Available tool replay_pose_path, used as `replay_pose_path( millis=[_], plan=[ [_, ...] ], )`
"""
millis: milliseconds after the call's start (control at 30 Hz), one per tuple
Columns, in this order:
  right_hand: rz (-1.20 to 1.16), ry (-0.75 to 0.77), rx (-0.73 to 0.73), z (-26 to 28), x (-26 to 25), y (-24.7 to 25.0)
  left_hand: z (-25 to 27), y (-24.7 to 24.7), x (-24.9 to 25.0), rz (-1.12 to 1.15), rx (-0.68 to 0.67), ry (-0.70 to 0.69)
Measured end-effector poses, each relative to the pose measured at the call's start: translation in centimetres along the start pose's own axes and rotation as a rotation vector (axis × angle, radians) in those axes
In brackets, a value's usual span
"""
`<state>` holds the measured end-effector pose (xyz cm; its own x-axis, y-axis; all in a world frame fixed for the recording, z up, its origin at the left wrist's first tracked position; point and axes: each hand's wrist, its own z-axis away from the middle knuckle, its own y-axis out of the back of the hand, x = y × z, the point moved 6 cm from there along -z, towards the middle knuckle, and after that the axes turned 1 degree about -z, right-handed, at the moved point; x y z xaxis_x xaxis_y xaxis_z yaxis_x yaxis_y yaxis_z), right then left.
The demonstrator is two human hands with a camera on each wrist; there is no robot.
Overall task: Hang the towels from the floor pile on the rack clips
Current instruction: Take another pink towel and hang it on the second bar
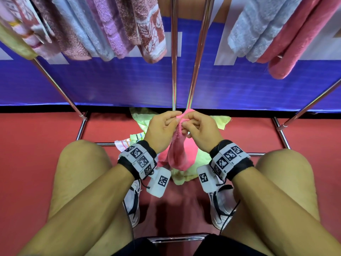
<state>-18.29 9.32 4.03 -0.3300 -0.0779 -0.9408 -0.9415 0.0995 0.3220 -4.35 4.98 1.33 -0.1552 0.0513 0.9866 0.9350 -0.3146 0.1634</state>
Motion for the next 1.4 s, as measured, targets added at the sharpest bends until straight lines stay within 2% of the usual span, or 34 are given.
replay_pose_path(
  millis=[100,167,367,567,733,900,1000,1167,1400],
  plan=[
    [0.25,0.129,0.048,-0.1,-0.1,0.3,-0.2,0.0,-0.4,-0.068,-0.033,-0.026],
    [0.317,0.147,0.078,-0.2,0.3,0.4,-0.2,0.0,-0.5,-0.094,-0.038,-0.04],
    [0.356,0.14,0.028,-0.4,0.8,0.1,-0.2,0.1,-0.8,-0.108,-0.056,-0.026],
    [0.339,0.168,0.043,-0.3,0.5,0.0,0.1,0.1,-0.8,-0.161,-0.063,-0.027],
    [0.334,0.201,0.061,-0.3,0.3,-0.1,0.1,0.5,-0.6,0.031,0.008,0.079],
    [0.369,0.186,0.047,-0.4,0.6,0.0,0.2,0.1,-0.3,0.042,-0.055,0.111],
    [0.394,0.185,0.047,-0.5,0.8,0.0,0.2,0.2,0.0,-0.025,-0.089,0.08],
    [0.388,0.154,0.033,-0.4,0.9,0.0,0.1,0.3,-0.3,-0.318,-0.17,-0.027],
    [0.373,0.1,0.022,-0.3,1.1,0.3,0.9,0.3,1.5,-0.276,-0.214,-0.076]
  ],
)
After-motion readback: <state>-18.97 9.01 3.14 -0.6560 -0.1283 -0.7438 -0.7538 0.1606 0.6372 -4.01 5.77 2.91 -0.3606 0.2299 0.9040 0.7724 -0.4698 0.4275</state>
